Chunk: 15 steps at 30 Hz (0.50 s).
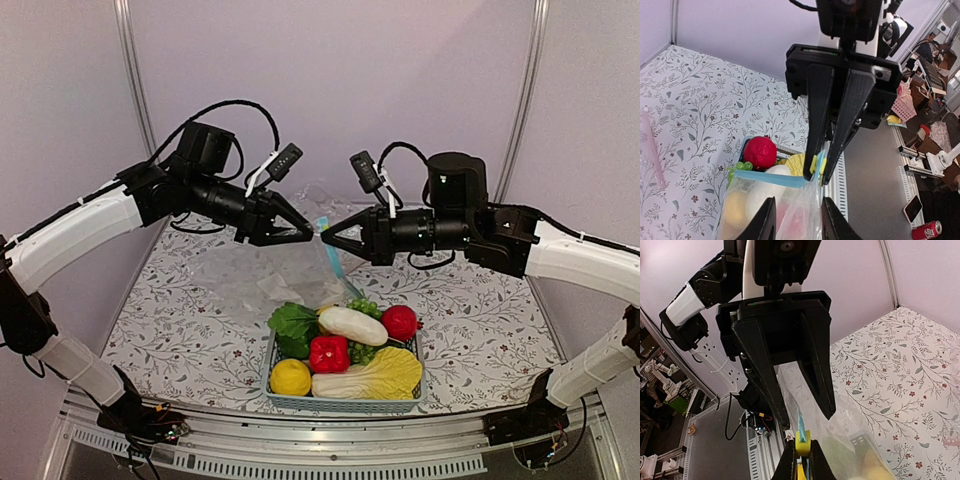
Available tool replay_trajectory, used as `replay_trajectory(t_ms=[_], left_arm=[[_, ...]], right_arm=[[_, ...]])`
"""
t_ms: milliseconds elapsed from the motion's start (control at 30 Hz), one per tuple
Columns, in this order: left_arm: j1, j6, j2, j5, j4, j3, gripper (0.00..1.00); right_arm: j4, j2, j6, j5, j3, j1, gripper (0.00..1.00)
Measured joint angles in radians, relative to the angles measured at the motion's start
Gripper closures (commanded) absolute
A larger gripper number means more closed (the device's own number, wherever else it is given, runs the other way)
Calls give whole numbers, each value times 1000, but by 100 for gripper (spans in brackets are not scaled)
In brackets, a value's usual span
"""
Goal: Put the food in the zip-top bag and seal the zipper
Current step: Pass from the right arm to the left
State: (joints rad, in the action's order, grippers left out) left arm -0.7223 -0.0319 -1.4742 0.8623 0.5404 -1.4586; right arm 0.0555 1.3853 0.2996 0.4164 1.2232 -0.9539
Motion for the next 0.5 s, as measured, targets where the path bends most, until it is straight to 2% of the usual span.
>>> replay_trajectory(t_ms=[133,267,300,400,500], left_arm=[[-3,5,-1,2,6,-2,83],[-4,10,-2,4,11,-2,100],[-4,10,-2,6,13,-2,100],[-4,15,-2,7,16,-3,100],[-4,17,-2,10,17,-3,100]], right_arm=[[8,17,-1,6,16,0,100],[16,32,-2,7,24,0,100],[19,35,-2,7,26,0,99],[19,36,-2,8,27,0,89],[20,36,-4,9,27,0,76]])
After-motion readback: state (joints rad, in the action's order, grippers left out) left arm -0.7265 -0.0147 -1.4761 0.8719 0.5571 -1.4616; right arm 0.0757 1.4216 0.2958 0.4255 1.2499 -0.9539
